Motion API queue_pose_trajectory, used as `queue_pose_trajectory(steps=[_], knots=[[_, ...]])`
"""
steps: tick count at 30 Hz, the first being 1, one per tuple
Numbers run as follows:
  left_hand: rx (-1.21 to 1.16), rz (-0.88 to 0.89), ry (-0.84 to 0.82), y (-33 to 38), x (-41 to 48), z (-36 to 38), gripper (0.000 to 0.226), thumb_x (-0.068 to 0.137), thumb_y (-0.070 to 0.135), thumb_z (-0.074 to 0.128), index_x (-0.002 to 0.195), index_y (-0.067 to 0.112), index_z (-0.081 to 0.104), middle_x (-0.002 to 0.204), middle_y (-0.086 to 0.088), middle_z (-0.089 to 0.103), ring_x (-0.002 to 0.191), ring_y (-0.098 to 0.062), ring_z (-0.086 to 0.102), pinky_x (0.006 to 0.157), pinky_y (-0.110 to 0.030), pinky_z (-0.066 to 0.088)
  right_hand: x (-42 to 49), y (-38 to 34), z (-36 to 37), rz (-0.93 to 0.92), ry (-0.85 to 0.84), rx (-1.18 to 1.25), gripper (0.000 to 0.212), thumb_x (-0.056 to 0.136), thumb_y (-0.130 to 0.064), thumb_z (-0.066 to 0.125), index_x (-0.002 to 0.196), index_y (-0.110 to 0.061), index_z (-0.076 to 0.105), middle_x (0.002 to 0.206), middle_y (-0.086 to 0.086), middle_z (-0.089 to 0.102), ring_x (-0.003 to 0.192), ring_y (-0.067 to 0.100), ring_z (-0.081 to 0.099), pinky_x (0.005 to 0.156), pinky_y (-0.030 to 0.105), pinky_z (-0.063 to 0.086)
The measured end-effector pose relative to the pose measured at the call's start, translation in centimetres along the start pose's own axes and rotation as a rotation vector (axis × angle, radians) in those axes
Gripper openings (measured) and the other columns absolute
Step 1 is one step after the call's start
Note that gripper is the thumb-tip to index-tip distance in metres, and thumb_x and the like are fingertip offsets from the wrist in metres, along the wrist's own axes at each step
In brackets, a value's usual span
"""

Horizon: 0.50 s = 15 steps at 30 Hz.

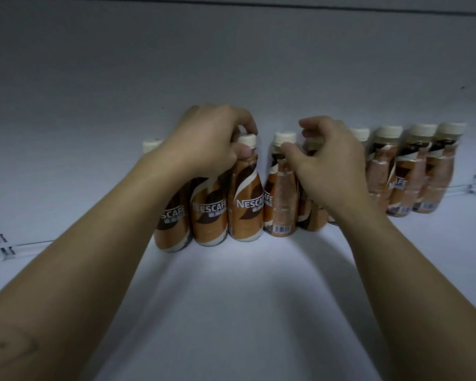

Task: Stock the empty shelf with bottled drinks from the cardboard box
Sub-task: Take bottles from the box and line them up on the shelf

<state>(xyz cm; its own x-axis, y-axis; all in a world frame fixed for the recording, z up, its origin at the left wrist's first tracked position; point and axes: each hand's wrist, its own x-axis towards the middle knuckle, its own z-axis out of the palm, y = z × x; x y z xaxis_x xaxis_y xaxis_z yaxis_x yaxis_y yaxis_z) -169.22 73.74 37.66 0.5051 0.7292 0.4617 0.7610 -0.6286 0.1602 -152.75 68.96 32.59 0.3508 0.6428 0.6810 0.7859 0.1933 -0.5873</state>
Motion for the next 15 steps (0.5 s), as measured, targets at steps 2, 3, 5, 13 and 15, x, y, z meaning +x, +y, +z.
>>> queue_pose_trajectory(steps=[2, 3, 5, 13, 15], knots=[[-0.037, 0.008, -0.046, 0.0, 0.0, -0.1, 0.032, 0.088, 0.02, 0.065, 0.118, 0.031, 0.059, 0.111, 0.004, 0.066, 0.101, -0.018, 0.06, 0.086, -0.036, 0.049, -0.1, 0.2, 0.2, -0.012, -0.065, -0.007, 0.049, 0.088, -0.035, 0.065, 0.133, -0.021, 0.053, 0.126, -0.001, 0.059, 0.101, 0.006, 0.055, 0.08, 0.016, 0.041], [-0.047, 0.015, -0.06, 0.0, 0.0, -0.1, 0.032, 0.089, 0.017, 0.063, 0.118, 0.031, 0.058, 0.111, 0.004, 0.065, 0.102, -0.017, 0.059, 0.084, -0.034, 0.048, -0.2, 0.2, 0.3, -0.018, -0.094, -0.003, 0.051, 0.089, -0.034, 0.065, 0.136, -0.022, 0.051, 0.128, -0.001, 0.059, 0.101, 0.004, 0.054, 0.08, 0.015, 0.041], [-0.049, 0.026, -0.081, -0.1, 0.0, -0.2, 0.033, 0.089, 0.019, 0.064, 0.119, 0.032, 0.057, 0.111, 0.005, 0.063, 0.1, -0.016, 0.058, 0.081, -0.032, 0.046, -0.4, 0.2, 0.3, -0.033, -0.127, -0.014, 0.054, 0.09, -0.032, 0.064, 0.14, -0.022, 0.048, 0.132, -0.002, 0.059, 0.11, 0.008, 0.056, 0.088, 0.021, 0.043], [0.065, 0.051, 0.001, 0.4, 0.2, 0.6, 0.044, 0.077, 0.042, 0.073, 0.117, 0.029, 0.059, 0.111, 0.0, 0.062, 0.1, -0.021, 0.057, 0.085, -0.038, 0.049, -0.4, 0.6, 0.6, -0.006, -0.209, -0.028, 0.066, 0.088, -0.032, 0.067, 0.146, -0.023, 0.037, 0.134, 0.001, 0.058, 0.123, 0.019, 0.054, 0.1, 0.032, 0.042], [0.05, 0.053, 0.004, 0.4, 0.2, 0.7, 0.042, 0.078, 0.037, 0.074, 0.117, 0.029, 0.06, 0.113, 0.0, 0.061, 0.103, -0.021, 0.056, 0.086, -0.036, 0.047, -0.4, 0.7, 0.8, 0.001, -0.229, -0.026, 0.069, 0.087, -0.033, 0.068, 0.147, -0.026, 0.036, 0.136, 0.0, 0.056, 0.124, 0.02, 0.053, 0.102, 0.037, 0.045]])
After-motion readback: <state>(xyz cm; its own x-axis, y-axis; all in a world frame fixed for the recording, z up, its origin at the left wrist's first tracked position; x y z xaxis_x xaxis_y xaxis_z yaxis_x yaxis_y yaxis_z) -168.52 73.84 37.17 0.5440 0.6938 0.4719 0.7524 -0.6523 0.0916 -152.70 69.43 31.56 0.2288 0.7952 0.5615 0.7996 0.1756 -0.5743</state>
